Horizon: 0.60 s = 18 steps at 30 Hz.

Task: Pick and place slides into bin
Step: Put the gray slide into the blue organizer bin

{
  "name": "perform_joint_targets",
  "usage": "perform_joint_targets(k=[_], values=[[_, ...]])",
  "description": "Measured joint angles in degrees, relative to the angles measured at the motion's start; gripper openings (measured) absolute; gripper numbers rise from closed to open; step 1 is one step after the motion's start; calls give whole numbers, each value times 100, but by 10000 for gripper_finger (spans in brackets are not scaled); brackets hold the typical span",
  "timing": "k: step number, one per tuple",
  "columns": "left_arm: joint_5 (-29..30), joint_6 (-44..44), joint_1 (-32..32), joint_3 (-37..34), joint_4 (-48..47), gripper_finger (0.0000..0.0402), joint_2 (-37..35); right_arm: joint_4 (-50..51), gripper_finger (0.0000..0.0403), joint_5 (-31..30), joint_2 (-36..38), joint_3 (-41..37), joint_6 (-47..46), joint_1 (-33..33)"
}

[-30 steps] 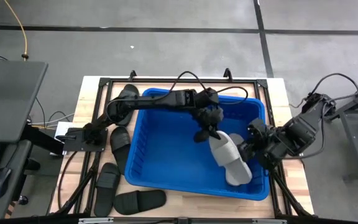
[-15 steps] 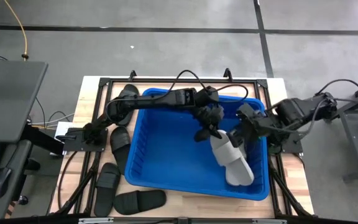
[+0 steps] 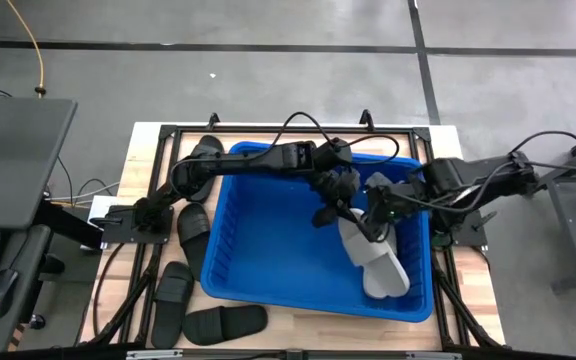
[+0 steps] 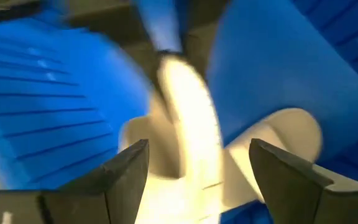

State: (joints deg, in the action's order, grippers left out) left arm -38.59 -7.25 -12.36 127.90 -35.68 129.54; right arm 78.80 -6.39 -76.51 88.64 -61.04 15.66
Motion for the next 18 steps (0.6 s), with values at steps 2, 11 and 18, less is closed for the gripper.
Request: perform_joint_targets(k=[2,11,18], values=[[2,0,0,0,0,20,0,-33,264,2,2,-71,43,-21],[-144,-93,15,0,-11,20,-2,-179,263,161,9,-59,621,-320],[-130,-94,4,-3,-15,20,-5,-208,252,549,-16,-55,1117,-849]])
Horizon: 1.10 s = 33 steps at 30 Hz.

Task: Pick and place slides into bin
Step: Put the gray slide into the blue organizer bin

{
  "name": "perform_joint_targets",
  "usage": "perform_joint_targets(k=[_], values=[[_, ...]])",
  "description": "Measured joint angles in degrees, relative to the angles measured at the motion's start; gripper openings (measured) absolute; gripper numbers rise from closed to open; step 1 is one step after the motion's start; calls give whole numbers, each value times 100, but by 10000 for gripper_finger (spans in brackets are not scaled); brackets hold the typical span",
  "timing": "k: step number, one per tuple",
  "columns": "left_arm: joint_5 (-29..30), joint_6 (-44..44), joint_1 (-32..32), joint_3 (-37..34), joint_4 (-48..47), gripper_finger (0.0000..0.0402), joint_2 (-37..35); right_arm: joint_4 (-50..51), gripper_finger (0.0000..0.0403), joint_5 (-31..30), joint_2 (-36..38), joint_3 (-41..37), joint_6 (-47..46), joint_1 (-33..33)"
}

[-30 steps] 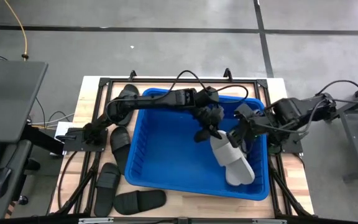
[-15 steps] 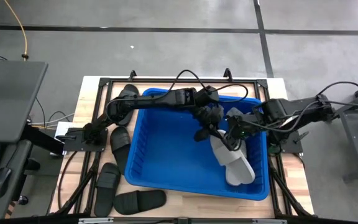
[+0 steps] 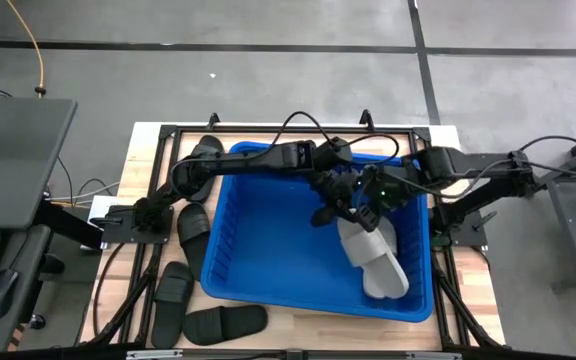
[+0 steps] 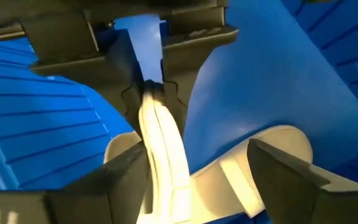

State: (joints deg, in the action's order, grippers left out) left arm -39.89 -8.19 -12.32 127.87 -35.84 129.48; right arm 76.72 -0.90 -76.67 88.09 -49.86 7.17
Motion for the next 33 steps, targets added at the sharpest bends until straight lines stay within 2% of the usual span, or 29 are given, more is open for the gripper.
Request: perform_joint_targets(k=[3,6,8,11,12,17,24,28,33], values=[[95,11,-10,-14,-48,20,-3,-187,227,362,1,-148,129,-127],[202,55,-4,-24,-108,20,2,-286,184,695,14,-366,168,-172],[204,48,-13,-24,-147,20,8,-303,137,808,15,-446,207,-172],[174,66,-9,-24,-161,20,8,-365,39,881,12,-448,340,-165],[161,69,-5,-24,-162,21,8,-384,22,906,12,-448,374,-165],[165,92,-6,-24,-153,30,8,-402,7,878,10,-448,316,-185],[543,110,-69,-3,-352,40,8,-165,2,612,119,-456,140,-175],[596,131,-175,22,-475,87,-35,-74,1,425,352,-479,-201,-134],[501,445,-310,22,-416,171,-30,89,1,230,602,-470,-629,-49]])
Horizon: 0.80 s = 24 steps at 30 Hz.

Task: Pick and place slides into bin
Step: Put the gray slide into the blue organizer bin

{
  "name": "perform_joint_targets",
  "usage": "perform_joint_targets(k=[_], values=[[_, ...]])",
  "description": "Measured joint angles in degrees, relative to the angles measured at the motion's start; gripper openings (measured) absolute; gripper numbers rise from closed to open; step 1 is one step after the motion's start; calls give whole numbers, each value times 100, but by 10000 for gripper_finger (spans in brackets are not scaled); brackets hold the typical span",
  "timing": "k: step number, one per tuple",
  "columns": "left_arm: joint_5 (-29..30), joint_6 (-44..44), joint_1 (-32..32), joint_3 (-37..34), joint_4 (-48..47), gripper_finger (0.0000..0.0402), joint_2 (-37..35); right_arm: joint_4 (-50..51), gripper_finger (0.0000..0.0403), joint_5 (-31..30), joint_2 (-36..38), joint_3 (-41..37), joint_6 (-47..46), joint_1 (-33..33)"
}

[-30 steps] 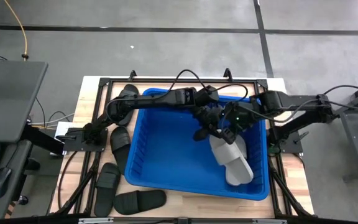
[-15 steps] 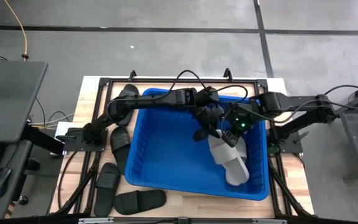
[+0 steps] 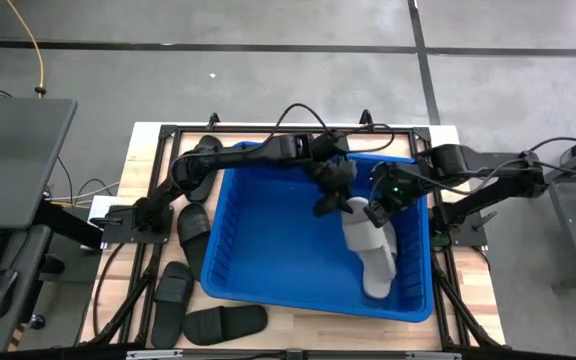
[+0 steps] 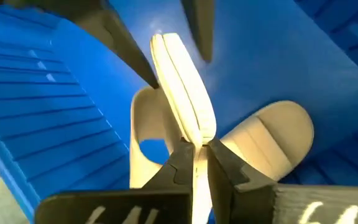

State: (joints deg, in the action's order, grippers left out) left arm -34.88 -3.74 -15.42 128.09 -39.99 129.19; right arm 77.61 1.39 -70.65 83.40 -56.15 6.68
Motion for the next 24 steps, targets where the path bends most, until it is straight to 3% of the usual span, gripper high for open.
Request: perform_joint_targets(k=[5,10,15,24], values=[[-84,154,-33,-6,-30,252,9,591,0,-179,33,0,-724,19],[-266,156,-33,-10,-24,291,7,743,0,-67,-183,6,-1014,19],[-443,117,-31,-13,-25,292,8,987,0,-133,-473,7,-1286,-25],[-1778,206,-32,-15,-6,242,9,614,0,337,-1034,7,-2105,-173]])
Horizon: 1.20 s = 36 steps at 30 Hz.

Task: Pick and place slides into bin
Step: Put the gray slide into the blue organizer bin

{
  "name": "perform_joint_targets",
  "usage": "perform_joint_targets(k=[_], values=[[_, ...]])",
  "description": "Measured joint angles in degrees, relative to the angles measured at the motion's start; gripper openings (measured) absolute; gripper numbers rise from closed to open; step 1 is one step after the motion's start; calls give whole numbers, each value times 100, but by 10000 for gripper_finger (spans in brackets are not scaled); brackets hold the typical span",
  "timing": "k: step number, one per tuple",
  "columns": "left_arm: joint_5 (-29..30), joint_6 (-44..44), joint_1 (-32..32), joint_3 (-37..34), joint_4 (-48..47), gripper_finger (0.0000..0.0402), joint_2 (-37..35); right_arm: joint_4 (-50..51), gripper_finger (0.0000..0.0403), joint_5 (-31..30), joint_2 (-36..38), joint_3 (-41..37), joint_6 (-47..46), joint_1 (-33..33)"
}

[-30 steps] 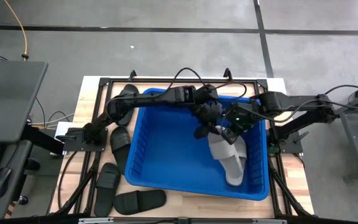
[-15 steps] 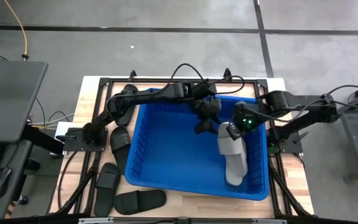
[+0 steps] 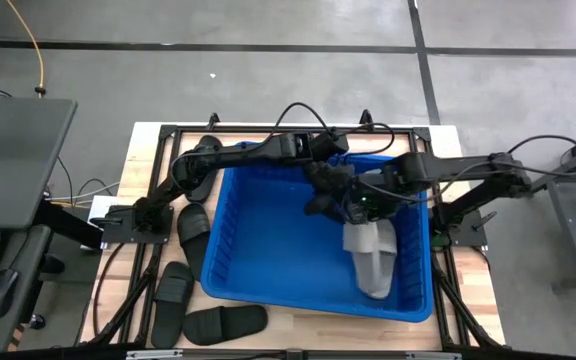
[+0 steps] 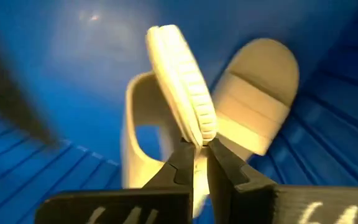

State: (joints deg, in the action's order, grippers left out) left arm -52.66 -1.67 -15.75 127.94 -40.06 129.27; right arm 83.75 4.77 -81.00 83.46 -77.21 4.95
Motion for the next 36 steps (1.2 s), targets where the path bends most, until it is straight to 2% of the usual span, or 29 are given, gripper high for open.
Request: perform_joint_targets(k=[5,11,18,23,27,32,36], values=[[-185,42,0,-9,-10,206,9,642,0,-52,-287,4,-210,5],[-147,85,-5,-32,-98,174,-24,561,0,82,-317,-356,-278,-55],[-544,91,13,-3,35,161,-99,661,7,752,-324,-1298,-650,-70],[-605,105,13,-13,-11,161,-70,513,16,573,-304,-1695,-697,-84],[-584,124,-1,-20,-14,161,-59,446,58,436,-307,-1770,-634,-195],[-541,357,-15,-20,-30,161,-68,439,142,296,-312,-1784,-634,-348],[-477,363,15,-20,-28,161,-68,617,201,-257,-312,-1783,-551,-374]])
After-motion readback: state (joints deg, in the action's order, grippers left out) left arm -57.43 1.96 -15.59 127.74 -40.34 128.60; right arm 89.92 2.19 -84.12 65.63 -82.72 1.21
